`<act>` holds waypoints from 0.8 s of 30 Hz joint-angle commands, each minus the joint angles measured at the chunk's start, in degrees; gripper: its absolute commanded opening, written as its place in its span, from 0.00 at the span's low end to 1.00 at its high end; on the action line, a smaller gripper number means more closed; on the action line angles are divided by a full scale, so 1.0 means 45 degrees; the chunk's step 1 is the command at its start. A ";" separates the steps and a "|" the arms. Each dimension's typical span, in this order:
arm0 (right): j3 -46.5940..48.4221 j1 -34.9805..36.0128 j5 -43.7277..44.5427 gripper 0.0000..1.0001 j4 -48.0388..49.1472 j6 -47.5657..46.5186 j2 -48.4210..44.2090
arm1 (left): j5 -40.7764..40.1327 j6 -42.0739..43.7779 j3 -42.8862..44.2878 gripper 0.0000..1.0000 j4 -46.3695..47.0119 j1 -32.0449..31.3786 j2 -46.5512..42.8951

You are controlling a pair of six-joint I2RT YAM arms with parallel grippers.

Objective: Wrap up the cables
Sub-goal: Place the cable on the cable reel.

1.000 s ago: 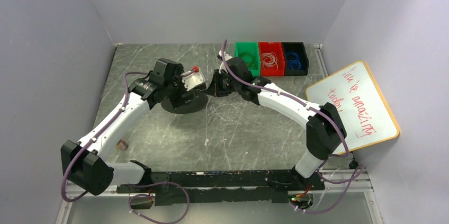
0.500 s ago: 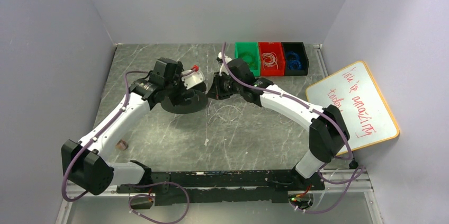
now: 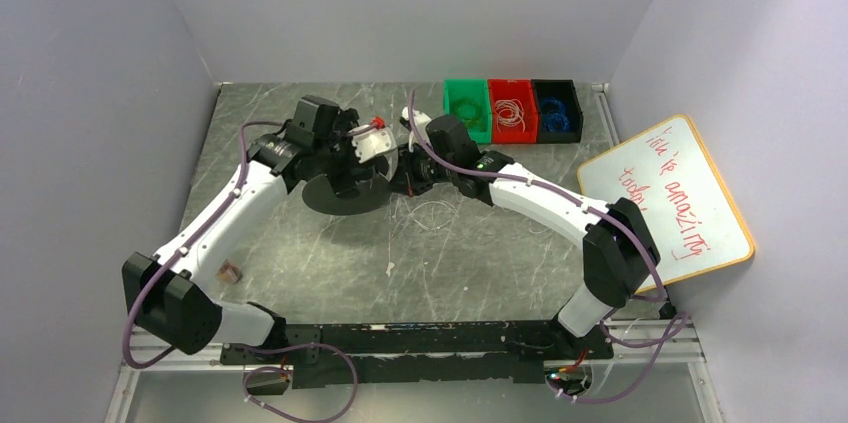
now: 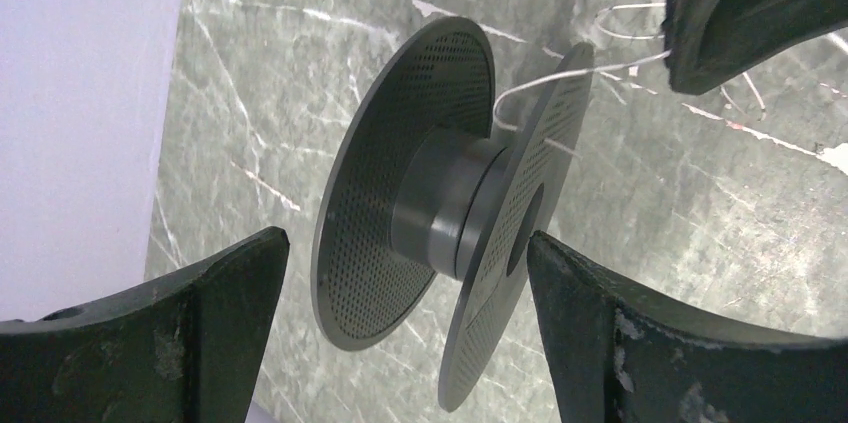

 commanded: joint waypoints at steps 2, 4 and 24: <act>0.0134 0.0064 0.0316 0.00 0.0729 -0.0962 -0.0168 | 0.1625 0.0799 0.0906 0.94 -0.0676 -0.0043 0.0658; 0.0213 0.0051 0.0514 0.00 0.0717 -0.1152 -0.0150 | 0.1878 0.0932 0.1067 0.94 -0.0914 -0.0042 0.0857; 0.1121 0.0019 0.0139 0.00 0.0283 -0.2549 0.0479 | 0.2727 0.1713 0.1067 0.90 -0.1193 -0.0043 0.1471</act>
